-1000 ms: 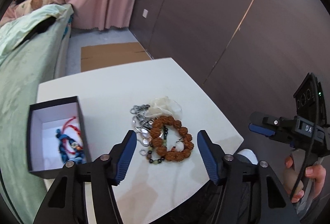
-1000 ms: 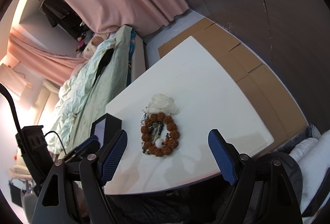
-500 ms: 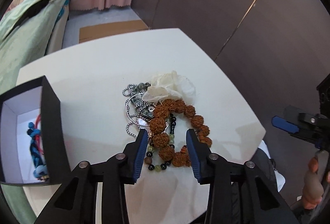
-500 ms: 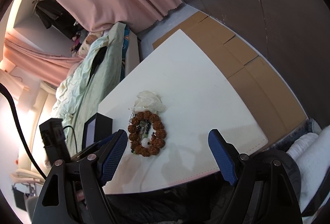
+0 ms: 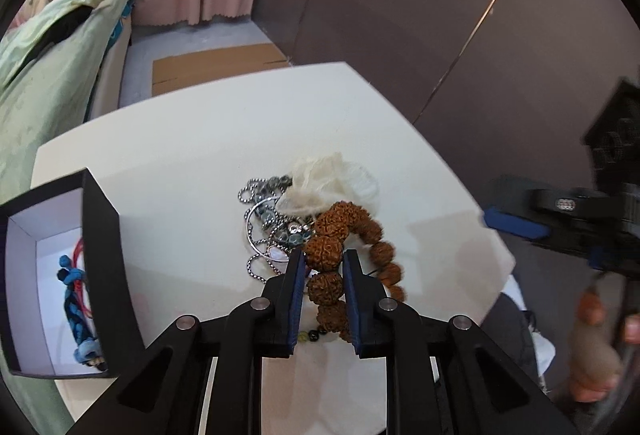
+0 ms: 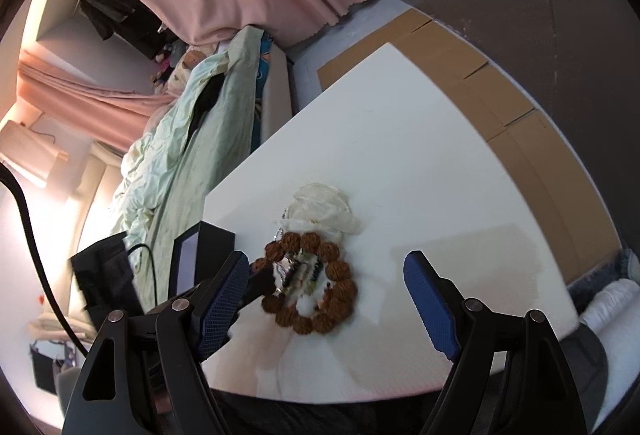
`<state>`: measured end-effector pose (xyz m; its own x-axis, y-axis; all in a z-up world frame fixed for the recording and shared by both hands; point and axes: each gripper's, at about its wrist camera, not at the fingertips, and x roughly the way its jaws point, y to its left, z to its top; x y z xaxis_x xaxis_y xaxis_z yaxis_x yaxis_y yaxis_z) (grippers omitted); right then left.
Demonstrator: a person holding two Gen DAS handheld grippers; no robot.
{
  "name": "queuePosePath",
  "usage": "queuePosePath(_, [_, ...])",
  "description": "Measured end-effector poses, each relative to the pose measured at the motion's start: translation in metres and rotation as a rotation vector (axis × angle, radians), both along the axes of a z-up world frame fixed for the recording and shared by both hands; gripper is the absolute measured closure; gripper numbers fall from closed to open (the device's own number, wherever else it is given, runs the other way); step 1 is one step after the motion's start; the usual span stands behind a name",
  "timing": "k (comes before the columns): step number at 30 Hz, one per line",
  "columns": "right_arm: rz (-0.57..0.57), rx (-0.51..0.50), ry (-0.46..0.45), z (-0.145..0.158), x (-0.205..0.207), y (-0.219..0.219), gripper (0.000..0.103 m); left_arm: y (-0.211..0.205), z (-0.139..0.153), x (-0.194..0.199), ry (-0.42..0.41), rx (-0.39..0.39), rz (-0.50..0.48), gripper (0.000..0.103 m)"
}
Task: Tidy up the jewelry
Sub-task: 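Lift the brown bead bracelet into the box with the left tool while the right tool grasps the white cloth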
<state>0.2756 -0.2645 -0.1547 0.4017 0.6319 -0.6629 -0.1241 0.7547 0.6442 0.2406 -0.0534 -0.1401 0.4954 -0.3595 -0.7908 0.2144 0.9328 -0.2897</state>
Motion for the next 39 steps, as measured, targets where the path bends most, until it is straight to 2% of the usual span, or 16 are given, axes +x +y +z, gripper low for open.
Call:
queuePosePath(8, [0.034, -0.015, 0.028, -0.015, 0.019, 0.024, 0.024, 0.013, 0.028, -0.013, -0.036, -0.04, 0.012, 0.083])
queuePosePath(22, [0.051, -0.11, 0.013, -0.025, 0.046, 0.054, 0.024, 0.059, 0.069, -0.024, -0.133, -0.033, 0.113, 0.083])
queuePosePath(24, [0.06, -0.121, 0.021, -0.03, 0.05, 0.057, 0.026, 0.068, 0.073, -0.024, -0.14, -0.025, 0.129, 0.083])
queuePosePath(27, [0.076, -0.147, 0.03, -0.036, 0.052, 0.063, 0.041, 0.08, 0.078, -0.027, -0.152, -0.021, 0.155, 0.083])
queuePosePath(28, [0.081, -0.154, 0.033, -0.038, 0.052, 0.065, 0.057, 0.084, 0.08, -0.027, -0.157, -0.02, 0.163, 0.083])
queuePosePath(29, [0.088, -0.16, 0.037, -0.04, 0.052, 0.066, 0.086, 0.089, 0.083, -0.026, -0.163, -0.019, 0.173, 0.083])
queuePosePath(30, [0.098, -0.16, 0.045, -0.041, 0.052, 0.068, 0.098, 0.094, 0.087, -0.027, -0.169, -0.02, 0.184, 0.083])
queuePosePath(34, [0.098, -0.133, -0.035, -0.026, 0.039, 0.067, 0.098, 0.114, 0.1, -0.03, -0.207, -0.007, 0.212, 0.083])
queuePosePath(39, [0.095, -0.081, -0.069, -0.006, 0.031, 0.067, 0.098, 0.135, 0.107, -0.029, -0.222, 0.011, 0.247, 0.083])
